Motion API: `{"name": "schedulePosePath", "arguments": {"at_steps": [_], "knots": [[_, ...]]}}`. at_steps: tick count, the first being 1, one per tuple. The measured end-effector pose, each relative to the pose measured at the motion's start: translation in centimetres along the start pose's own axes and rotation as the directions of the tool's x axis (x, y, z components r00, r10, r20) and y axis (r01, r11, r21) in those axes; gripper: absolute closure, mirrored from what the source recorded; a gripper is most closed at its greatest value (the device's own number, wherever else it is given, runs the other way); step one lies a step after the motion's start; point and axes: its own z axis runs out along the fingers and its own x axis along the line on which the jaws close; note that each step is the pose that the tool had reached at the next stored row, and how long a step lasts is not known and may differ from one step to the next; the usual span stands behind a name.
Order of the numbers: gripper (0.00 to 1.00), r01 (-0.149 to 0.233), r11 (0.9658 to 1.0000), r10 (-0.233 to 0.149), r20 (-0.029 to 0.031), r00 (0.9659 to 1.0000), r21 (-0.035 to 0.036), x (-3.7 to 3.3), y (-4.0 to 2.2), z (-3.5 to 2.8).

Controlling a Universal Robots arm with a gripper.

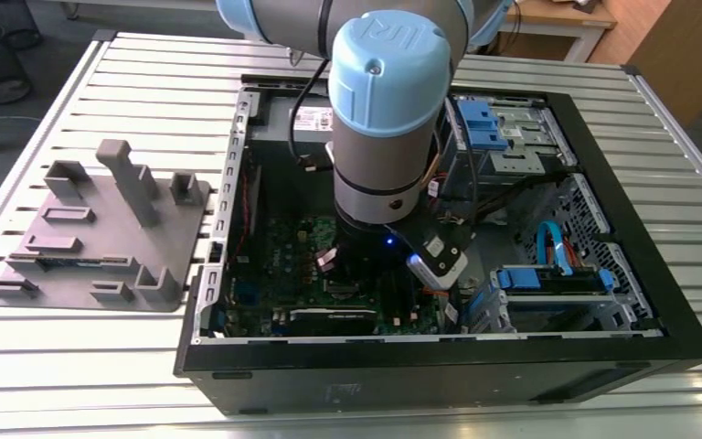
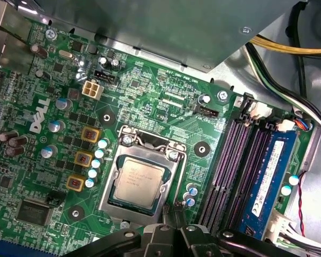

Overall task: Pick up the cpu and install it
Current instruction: 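Install the first cpu locking lever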

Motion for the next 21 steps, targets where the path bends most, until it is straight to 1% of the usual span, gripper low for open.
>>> {"name": "schedulePosePath", "arguments": {"at_steps": [4,11,17,19,21], "knots": [[0.89,0.0,1.0,0.0,0.0001,1.0,-0.0004,0.01,-0.04,0.01],[0.89,0.0,1.0,0.0,0.0002,1.0,-0.0002,0.16,-0.49,0.02],[0.89,0.0,1.0,0.0,0.0,1.0,-0.0002,0.17,-0.53,-0.04],[0.89,0.0,1.0,0.0,0.0001,1.0,-0.0006,0.14,-0.54,-0.55],[0.89,0.0,1.0,0.0,0.0,1.0,-0.0001,0.09,-0.55,-1.3]]}}
